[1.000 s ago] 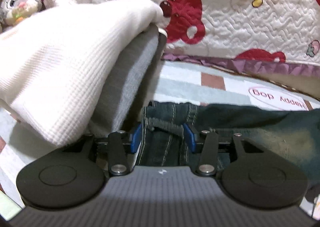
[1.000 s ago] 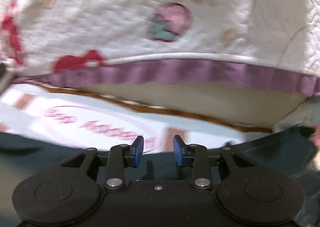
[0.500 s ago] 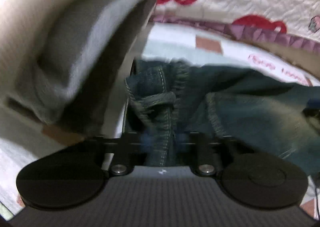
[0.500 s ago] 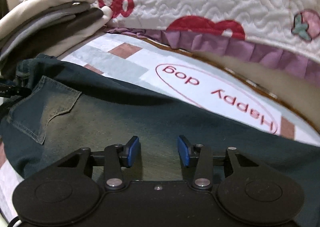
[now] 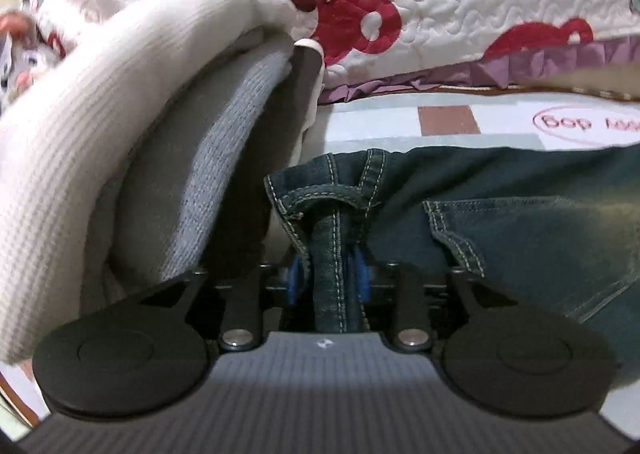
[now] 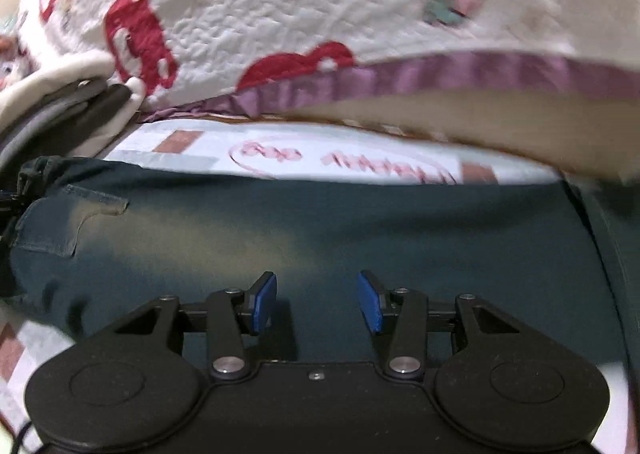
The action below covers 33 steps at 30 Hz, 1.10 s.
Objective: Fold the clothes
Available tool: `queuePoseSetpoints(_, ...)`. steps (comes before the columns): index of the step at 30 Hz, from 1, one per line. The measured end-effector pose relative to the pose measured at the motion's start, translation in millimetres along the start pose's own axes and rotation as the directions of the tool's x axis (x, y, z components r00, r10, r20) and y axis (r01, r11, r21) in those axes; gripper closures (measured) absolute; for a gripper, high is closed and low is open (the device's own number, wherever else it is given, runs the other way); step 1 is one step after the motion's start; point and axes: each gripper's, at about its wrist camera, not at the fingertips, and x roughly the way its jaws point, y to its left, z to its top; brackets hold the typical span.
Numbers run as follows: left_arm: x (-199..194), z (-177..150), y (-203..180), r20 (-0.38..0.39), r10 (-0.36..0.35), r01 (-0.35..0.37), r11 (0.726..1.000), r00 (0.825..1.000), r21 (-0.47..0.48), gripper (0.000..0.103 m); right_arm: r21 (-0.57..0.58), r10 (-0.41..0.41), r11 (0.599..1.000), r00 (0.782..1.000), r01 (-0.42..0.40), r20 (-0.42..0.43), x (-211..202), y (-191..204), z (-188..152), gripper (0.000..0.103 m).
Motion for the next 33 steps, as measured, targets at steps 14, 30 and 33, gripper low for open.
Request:
queuePoseSetpoints(14, -61.8, -49.5, 47.2, -0.134, -0.263, 0.185, 0.887, 0.955, -0.424, 0.041, -0.092, 0.325, 0.94, 0.945, -0.328, -0.046, -6.1, 42.8, -52.1, 0.053)
queuePoseSetpoints(30, -26.2, -113.6, 33.7, -0.114, -0.462, 0.168, 0.525, 0.879, -0.834, 0.04, -0.187, 0.376, 0.918, 0.917, -0.349, 0.134, 11.3, 64.5, -11.7, 0.07)
queuePoseSetpoints(33, -20.6, -123.7, 45.7, -0.049, -0.469, 0.168, 0.411, 0.882, -0.896, 0.041, 0.023, 0.443, 0.891, 0.881, -0.453, 0.168, 15.9, 36.9, 7.4, 0.095)
